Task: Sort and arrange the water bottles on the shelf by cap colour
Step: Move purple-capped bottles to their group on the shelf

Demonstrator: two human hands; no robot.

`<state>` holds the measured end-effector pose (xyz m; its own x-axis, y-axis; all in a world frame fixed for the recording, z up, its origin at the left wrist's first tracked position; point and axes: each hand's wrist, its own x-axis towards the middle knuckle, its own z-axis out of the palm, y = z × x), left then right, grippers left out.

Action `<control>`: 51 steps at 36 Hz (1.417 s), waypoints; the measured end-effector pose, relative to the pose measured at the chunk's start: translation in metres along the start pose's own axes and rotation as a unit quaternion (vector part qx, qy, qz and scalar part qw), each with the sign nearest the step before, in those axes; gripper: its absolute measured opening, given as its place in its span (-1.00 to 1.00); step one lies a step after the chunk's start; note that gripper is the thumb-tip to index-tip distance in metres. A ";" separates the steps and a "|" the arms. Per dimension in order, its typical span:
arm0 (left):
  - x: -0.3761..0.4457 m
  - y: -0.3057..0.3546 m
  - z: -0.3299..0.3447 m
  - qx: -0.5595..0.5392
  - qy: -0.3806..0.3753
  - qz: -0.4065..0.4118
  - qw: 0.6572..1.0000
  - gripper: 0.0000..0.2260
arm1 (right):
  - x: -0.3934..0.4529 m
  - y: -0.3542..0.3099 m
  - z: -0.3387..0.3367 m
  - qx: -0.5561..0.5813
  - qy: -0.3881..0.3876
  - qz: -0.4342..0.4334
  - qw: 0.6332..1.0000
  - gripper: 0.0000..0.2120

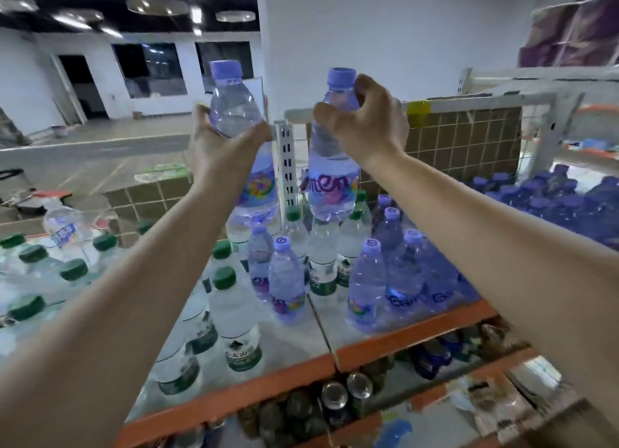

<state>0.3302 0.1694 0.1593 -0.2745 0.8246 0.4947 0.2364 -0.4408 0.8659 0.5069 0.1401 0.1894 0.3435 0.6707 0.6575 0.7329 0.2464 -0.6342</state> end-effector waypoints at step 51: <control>0.079 -0.100 0.327 0.303 -0.256 -0.166 0.903 -0.70 | 0.201 0.326 0.051 -0.092 -0.394 0.069 0.912 -0.66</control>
<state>0.5897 0.3942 0.0877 0.0068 0.9998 -0.0172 0.7293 0.0068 0.6842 0.7845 0.3909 0.0942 -0.0357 0.9988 0.0343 0.8260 0.0488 -0.5615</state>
